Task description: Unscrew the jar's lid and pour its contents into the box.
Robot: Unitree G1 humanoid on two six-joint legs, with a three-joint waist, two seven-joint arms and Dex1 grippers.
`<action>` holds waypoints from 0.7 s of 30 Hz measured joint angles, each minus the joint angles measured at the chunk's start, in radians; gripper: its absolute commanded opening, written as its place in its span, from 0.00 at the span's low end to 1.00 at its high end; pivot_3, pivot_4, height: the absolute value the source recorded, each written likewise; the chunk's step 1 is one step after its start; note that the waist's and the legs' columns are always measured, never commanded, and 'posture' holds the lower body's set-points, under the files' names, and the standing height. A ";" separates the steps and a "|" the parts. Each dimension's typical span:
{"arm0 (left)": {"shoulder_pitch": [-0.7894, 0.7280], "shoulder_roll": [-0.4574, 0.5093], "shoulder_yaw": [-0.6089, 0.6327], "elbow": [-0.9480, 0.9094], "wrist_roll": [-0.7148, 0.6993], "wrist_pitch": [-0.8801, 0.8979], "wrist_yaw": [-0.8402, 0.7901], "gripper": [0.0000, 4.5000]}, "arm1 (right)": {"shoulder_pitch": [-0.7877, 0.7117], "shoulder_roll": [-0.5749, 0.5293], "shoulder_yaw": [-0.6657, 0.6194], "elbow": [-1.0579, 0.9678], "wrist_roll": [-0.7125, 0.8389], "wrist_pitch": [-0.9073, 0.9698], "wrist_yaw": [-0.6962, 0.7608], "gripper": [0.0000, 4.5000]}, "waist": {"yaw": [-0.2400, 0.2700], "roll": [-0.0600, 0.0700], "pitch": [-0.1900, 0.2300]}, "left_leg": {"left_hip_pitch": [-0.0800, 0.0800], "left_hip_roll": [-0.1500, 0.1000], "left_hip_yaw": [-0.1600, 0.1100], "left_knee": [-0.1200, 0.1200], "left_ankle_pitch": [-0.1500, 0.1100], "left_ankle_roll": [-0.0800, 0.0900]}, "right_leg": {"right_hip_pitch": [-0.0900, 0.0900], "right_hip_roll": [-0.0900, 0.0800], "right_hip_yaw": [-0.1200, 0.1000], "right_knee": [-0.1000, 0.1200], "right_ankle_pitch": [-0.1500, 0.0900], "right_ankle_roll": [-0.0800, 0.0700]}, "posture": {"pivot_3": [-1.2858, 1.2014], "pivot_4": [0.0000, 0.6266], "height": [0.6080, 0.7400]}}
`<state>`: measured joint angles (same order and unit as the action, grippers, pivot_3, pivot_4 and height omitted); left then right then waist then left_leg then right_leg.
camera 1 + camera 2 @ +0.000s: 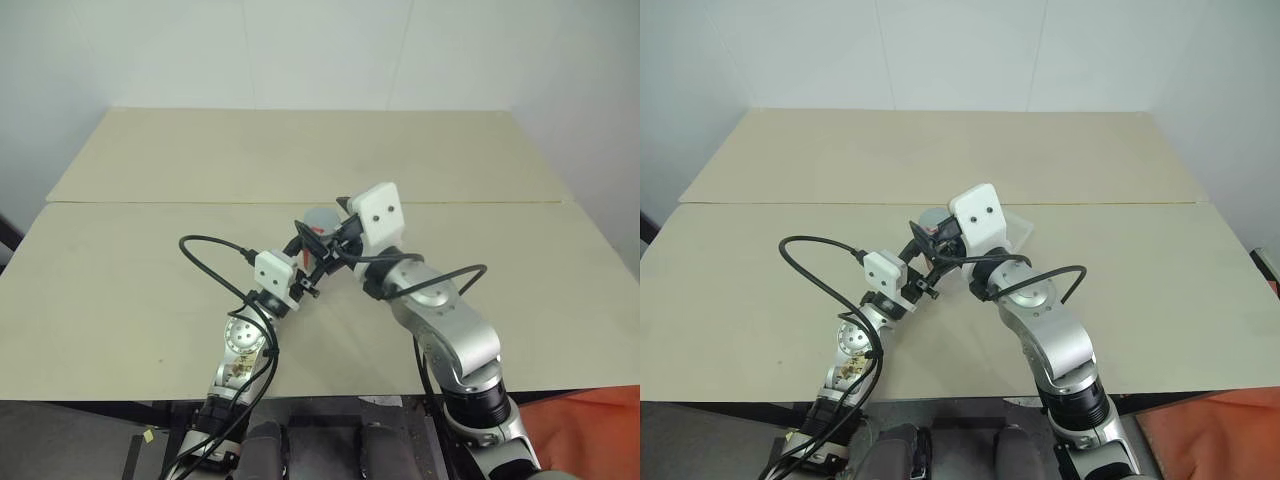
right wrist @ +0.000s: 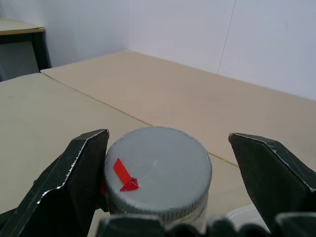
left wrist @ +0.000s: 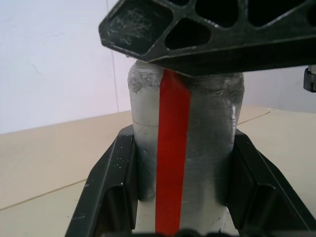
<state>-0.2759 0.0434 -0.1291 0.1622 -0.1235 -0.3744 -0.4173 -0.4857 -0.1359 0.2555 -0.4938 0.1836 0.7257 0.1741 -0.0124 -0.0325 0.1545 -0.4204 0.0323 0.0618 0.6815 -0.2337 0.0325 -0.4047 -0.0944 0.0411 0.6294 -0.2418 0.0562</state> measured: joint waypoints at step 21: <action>0.000 -0.005 0.004 0.006 -0.001 0.002 -0.001 0.43 | 0.015 0.003 0.005 0.002 -0.006 -0.003 0.026 0.66 | 0.000 0.000 0.000 | 0.000 0.000 0.000 0.000 0.000 0.000 | 0.000 0.000 0.000 0.000 0.000 0.000 | 0.52 0.24 1.00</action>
<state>-0.2761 0.0387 -0.1251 0.1683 -0.1244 -0.3723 -0.4182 -0.4705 -0.1328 0.2609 -0.4916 0.1780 0.7230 0.2005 -0.0125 -0.0325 0.1545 -0.4207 0.0324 0.0616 0.6814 -0.2337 0.0325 -0.4049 -0.0944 0.0409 0.6292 -0.2418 0.0562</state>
